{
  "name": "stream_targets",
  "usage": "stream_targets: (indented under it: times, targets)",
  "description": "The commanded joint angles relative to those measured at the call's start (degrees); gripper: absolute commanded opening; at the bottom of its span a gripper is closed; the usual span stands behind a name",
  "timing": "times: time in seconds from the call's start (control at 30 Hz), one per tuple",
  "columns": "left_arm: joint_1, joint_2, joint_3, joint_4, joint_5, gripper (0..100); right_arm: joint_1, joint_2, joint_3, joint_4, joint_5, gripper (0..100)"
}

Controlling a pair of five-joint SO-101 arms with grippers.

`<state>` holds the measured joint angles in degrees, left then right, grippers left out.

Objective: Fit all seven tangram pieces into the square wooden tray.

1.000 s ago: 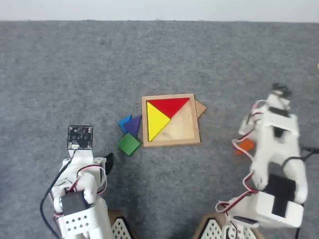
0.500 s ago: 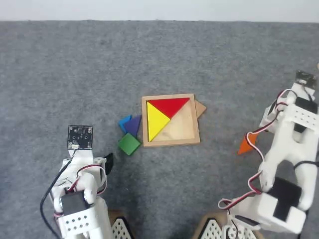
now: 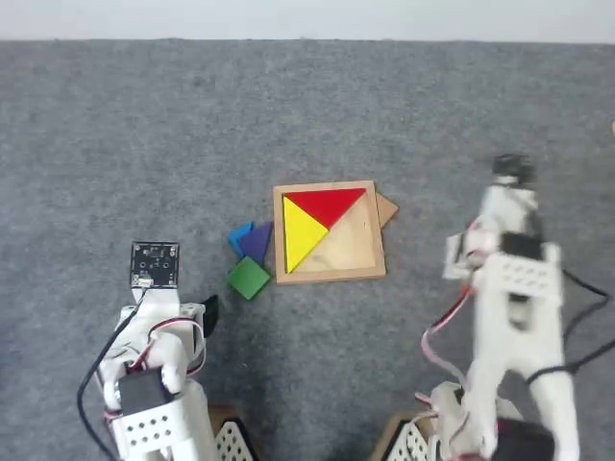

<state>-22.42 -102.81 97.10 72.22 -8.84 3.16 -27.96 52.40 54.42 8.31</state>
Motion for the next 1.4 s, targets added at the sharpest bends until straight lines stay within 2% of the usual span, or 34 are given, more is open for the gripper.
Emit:
stream_targets:
  times: [0.0,0.13,0.27,0.33,0.77,0.93,1.07,1.17,1.37]
  targets:
    - [0.00,-1.23,-0.66,0.18,0.26,30,-4.44,-2.95,2.20,-3.82,-0.26,5.8]
    - [0.00,-1.23,-0.66,0.18,0.26,30,1.01,-1.19,-0.26,-3.47,-2.90,6.5]
    - [0.00,-1.23,-0.66,0.18,0.26,30,4.26,3.47,-2.55,-4.35,-3.34,16.2]
    - [0.00,-1.23,-0.66,0.18,0.26,30,4.26,6.99,-3.69,-6.29,-4.66,18.9]
    - [0.00,-1.23,-0.66,0.18,0.26,30,1.80,32.66,-22.42,-4.35,-4.57,15.1]
    - [0.00,-1.23,-0.66,0.18,0.26,30,-0.92,38.02,-28.57,1.10,-2.81,15.1]
    - [0.00,-1.23,-0.66,0.18,0.26,30,2.24,36.09,-28.84,1.54,-3.25,15.1]
    - [0.00,-1.23,-0.66,0.18,0.26,30,6.11,29.32,-26.73,2.15,-6.07,15.1]
    - [0.00,-1.23,-0.66,0.18,0.26,30,7.69,12.88,-12.04,1.10,-8.70,15.1]
